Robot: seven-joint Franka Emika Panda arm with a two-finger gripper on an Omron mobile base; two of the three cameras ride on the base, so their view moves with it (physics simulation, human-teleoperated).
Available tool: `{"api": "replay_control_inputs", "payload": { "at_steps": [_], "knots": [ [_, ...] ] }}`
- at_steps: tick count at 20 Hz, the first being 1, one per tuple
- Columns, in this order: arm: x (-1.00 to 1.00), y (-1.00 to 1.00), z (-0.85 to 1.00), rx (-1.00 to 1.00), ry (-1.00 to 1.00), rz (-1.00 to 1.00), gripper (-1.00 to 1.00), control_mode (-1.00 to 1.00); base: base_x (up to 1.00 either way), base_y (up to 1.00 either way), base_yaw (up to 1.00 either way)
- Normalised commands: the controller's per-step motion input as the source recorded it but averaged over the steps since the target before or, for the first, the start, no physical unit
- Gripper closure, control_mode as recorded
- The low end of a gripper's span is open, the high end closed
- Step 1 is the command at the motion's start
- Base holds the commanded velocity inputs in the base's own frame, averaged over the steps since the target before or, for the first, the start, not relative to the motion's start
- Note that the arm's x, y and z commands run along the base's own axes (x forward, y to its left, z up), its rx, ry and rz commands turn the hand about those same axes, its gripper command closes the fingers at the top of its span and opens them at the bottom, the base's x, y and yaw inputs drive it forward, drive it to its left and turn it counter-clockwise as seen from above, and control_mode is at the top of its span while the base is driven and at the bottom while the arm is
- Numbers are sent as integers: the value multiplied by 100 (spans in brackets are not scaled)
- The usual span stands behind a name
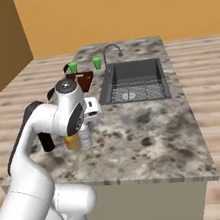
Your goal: Place the drinks on the dining counter in a tight cluster.
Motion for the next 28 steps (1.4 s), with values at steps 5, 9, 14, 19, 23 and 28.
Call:
{"api": "replay_control_inputs", "payload": {
  "at_steps": [5,9,14,19,23,28],
  "knots": [
    [11,0,-43,0,0,0,100,-100,0,0,0],
    [19,0,-25,0,0,0,100,-100,0,0,0],
    [28,0,-2,0,0,3,100,-100,0,0,0],
    [47,0,0,0,0,0,100,-100,0,0,0],
    [34,0,-2,0,0,0,100,-100,0,0,0],
    [17,0,-24,0,0,1,100,-100,0,0,0]
  ]
}}
